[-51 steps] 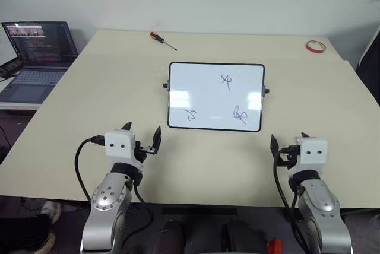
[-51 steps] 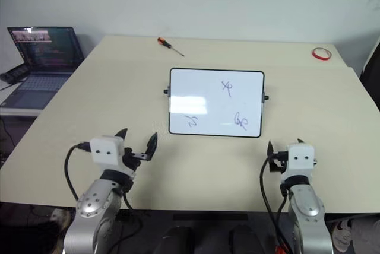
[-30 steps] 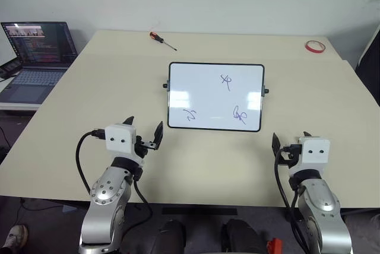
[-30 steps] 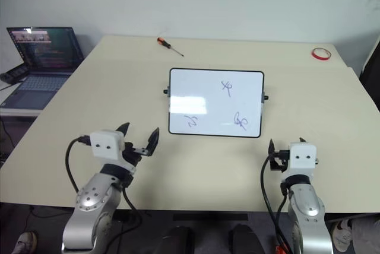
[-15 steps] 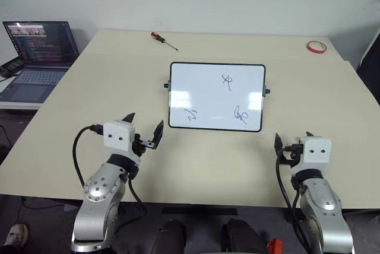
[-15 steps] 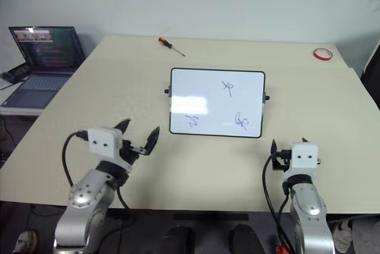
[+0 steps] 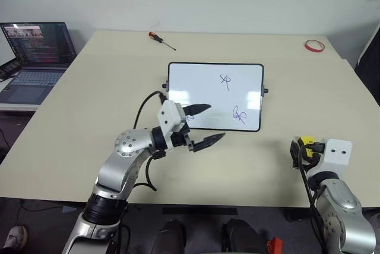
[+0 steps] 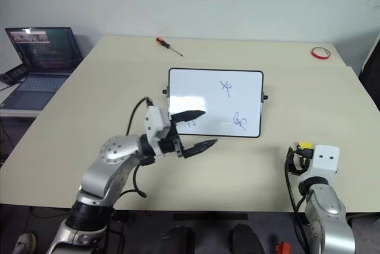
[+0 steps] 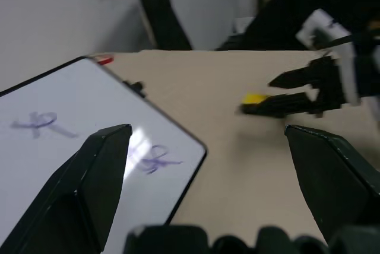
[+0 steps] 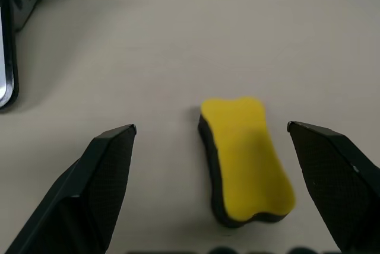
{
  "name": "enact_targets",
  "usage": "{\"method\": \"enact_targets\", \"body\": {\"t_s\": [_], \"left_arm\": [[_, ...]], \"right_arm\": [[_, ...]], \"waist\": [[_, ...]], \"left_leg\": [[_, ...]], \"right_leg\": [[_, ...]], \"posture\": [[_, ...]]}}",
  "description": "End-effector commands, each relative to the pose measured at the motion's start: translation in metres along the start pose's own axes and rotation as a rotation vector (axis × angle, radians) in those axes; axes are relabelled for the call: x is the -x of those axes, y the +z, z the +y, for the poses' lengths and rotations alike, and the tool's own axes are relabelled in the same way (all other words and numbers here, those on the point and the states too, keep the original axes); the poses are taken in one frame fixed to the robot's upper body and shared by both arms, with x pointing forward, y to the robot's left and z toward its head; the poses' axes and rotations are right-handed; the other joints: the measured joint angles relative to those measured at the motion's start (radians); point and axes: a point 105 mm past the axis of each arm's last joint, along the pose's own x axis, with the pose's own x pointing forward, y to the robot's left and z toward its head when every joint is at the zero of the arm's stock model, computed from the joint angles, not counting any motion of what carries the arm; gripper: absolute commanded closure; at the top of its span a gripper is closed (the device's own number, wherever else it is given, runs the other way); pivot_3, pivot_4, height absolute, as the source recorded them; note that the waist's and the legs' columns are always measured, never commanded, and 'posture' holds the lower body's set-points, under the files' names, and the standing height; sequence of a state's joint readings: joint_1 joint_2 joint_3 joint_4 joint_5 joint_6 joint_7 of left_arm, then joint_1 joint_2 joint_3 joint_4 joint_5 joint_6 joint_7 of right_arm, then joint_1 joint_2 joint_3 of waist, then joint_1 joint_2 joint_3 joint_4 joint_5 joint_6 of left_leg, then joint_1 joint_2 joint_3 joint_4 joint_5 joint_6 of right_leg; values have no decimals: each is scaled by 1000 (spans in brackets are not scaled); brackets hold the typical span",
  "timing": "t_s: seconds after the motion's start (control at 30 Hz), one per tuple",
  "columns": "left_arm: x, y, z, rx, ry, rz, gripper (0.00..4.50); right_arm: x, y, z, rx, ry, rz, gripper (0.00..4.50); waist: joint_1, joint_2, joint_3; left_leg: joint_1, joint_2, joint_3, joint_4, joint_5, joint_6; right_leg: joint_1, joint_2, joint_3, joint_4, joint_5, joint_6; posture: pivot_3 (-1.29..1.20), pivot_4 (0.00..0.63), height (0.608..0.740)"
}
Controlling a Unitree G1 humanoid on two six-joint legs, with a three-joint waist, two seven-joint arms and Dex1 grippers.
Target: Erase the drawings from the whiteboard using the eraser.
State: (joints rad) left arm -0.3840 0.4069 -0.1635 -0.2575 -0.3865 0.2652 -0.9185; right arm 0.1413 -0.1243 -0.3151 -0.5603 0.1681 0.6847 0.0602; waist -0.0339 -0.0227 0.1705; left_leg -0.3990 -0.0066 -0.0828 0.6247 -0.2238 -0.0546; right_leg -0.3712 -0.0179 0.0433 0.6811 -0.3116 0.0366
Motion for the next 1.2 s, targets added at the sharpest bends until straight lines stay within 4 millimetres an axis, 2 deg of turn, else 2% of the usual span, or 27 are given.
{"method": "enact_targets", "body": {"t_s": [0.03,0.13,0.33,0.67,1.2], "left_arm": [[-12,8,-8,3,-118,-18,0],[-18,4,-19,46,-208,3,0],[-18,-5,-36,102,-306,51,0],[-16,-7,-35,101,-287,50,0],[-16,-6,-37,125,-286,41,0]], "right_arm": [[-3,1,1,-53,20,-7,34],[-8,-5,7,-75,56,7,34],[-11,-7,0,-66,36,8,34],[-12,3,-5,-33,24,-27,34],[-13,7,-6,-19,27,-33,34]], "waist": [[1,0,0],[-2,0,0],[-3,0,0],[0,1,1],[1,1,1]], "left_leg": [[0,0,0,0,0,0],[0,0,0,0,0,0],[1,1,0,0,0,0],[0,0,0,0,0,0],[0,0,0,0,0,0]], "right_leg": [[0,0,0,0,0,0],[1,0,0,0,0,0],[1,1,0,0,0,0],[0,1,1,0,0,0],[0,1,0,0,0,0]], "posture": [[0,150,740],[0,150,740],[0,150,740],[0,150,740],[0,150,740]]}}
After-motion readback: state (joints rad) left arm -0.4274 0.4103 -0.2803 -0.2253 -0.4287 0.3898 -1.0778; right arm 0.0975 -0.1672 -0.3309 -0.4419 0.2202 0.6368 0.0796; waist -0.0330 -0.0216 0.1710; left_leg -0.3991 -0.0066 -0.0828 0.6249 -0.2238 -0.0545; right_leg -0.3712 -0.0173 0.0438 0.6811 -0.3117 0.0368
